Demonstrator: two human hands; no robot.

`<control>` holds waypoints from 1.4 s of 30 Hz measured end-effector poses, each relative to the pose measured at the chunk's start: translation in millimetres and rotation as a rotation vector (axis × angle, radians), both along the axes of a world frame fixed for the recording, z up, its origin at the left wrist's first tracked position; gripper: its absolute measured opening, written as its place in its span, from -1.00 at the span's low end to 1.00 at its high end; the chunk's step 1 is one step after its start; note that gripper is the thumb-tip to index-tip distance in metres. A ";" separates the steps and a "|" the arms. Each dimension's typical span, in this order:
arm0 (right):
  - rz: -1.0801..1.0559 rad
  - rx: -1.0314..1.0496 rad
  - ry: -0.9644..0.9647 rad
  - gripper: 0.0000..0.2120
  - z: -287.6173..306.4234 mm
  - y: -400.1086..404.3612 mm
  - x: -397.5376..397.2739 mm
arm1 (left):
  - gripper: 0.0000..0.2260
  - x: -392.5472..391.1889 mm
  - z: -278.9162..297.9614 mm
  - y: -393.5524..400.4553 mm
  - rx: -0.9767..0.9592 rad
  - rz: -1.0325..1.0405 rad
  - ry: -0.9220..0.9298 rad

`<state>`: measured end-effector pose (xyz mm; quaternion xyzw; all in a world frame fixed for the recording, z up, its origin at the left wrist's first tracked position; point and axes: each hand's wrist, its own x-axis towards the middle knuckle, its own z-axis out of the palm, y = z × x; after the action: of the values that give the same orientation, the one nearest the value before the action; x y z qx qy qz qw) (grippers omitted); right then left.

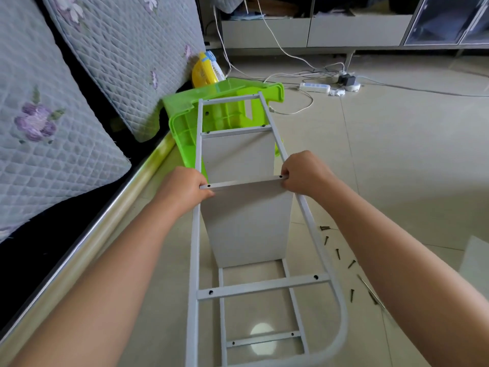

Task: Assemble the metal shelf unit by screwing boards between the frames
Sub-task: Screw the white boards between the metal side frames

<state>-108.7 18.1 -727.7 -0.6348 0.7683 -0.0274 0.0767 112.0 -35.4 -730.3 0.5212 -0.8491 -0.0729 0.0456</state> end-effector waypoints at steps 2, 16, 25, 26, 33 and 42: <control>-0.001 -0.010 0.004 -0.80 -0.5 -8.3 -4.1 | -0.69 -4.6 0.7 -0.4 0.010 0.027 -0.007; 0.088 0.025 0.034 -0.75 4.8 -12.7 -21.8 | -0.62 -21.0 -1.8 -19.7 0.052 0.061 0.005; 0.100 0.031 0.031 -0.77 3.9 -9.2 -19.8 | -0.72 -21.1 -2.0 -15.7 0.038 0.090 0.055; 0.094 0.023 0.034 -0.77 3.3 -11.0 -18.6 | -0.73 -20.8 -2.8 -14.4 0.026 0.105 0.066; 0.098 -0.047 0.027 -0.77 -0.8 -35.0 -21.2 | -0.68 -25.4 -2.9 -24.3 0.015 0.176 0.066; 0.143 -0.039 -0.049 -0.74 1.3 -25.6 -26.0 | -0.62 -21.9 6.3 -25.5 0.192 0.137 0.037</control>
<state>-134.7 -7.5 -726.4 -0.6886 0.7182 -0.0523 0.0850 90.0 -60.9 -724.0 0.5786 -0.7995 -0.1605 0.0161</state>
